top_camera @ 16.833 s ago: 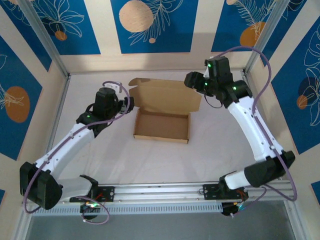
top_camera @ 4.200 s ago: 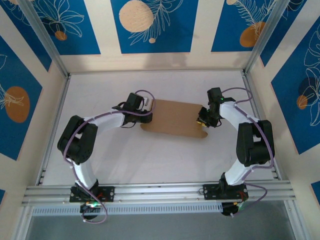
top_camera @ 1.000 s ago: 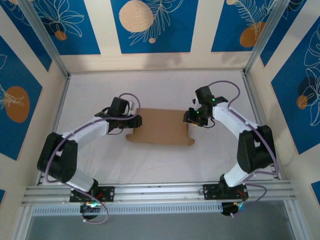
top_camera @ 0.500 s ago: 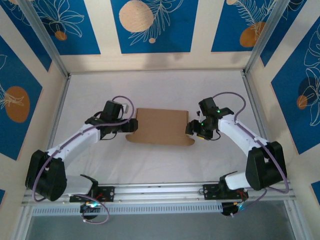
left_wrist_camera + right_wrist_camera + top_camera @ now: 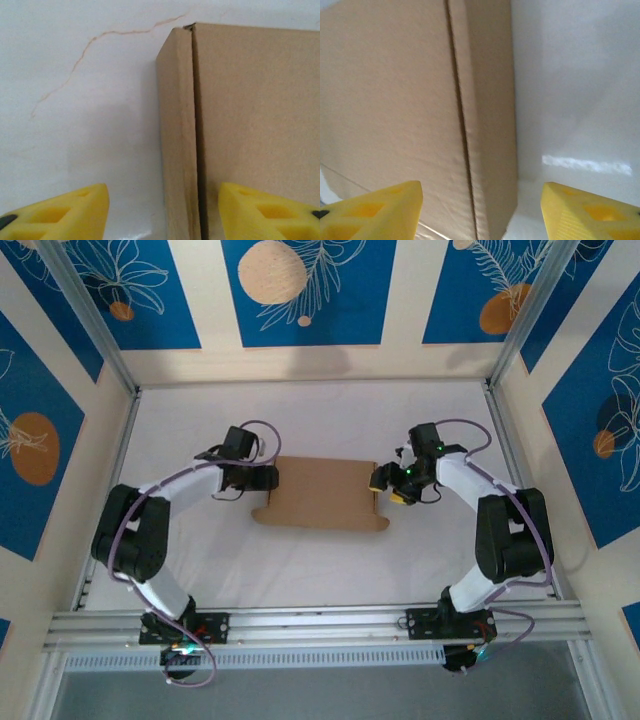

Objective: Fold the paper box

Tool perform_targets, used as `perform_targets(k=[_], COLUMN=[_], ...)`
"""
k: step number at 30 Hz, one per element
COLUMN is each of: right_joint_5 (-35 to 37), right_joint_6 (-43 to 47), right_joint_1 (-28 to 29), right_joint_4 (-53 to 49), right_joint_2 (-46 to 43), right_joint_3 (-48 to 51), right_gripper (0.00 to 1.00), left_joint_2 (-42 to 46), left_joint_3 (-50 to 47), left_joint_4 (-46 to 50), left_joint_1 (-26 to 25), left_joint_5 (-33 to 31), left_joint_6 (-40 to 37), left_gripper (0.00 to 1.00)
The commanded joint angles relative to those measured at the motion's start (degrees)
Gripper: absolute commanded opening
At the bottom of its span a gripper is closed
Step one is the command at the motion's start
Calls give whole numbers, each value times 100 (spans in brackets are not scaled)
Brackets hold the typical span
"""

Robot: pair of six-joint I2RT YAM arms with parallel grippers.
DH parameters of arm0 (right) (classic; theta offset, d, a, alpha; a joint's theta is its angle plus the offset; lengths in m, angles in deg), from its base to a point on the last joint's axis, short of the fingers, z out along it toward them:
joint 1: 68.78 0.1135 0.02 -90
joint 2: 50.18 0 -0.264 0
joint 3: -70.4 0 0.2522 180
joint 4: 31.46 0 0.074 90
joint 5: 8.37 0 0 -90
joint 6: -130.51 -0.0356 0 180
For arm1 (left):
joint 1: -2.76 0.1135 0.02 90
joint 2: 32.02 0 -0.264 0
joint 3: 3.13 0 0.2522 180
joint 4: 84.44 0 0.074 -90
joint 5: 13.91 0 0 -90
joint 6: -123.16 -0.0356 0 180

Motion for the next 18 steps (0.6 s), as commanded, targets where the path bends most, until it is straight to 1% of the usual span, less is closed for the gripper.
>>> perform_targets(k=[1, 2, 5, 10, 12, 18], right_joint_5=[-739, -846, -1253, -1812, -1938, -2262], right_joint_6=[88, 63, -61, -149, -216, -192], right_joint_1=[-30, -86, -311, -634, -733, -696], right_joint_4=[564, 689, 995, 1397, 1472, 1596], right_joint_2=[31, 63, 204, 434, 538, 866], right_joint_3=[38, 66, 146, 248, 280, 373], right_gripper=[65, 65, 65, 65, 66, 67], left_joint_2=[-154, -155, -214, -359, -461, -638], left_joint_3=[92, 6, -206, -297, -276, -305], left_joint_4=[-233, -384, -672, -750, -734, -715], left_joint_1=[124, 192, 417, 567, 603, 742], left_joint_5=[579, 697, 1054, 1286, 1426, 1615], left_joint_6=[-287, -252, -192, -304, -331, -369], left_gripper=[52, 50, 42, 40, 36, 21])
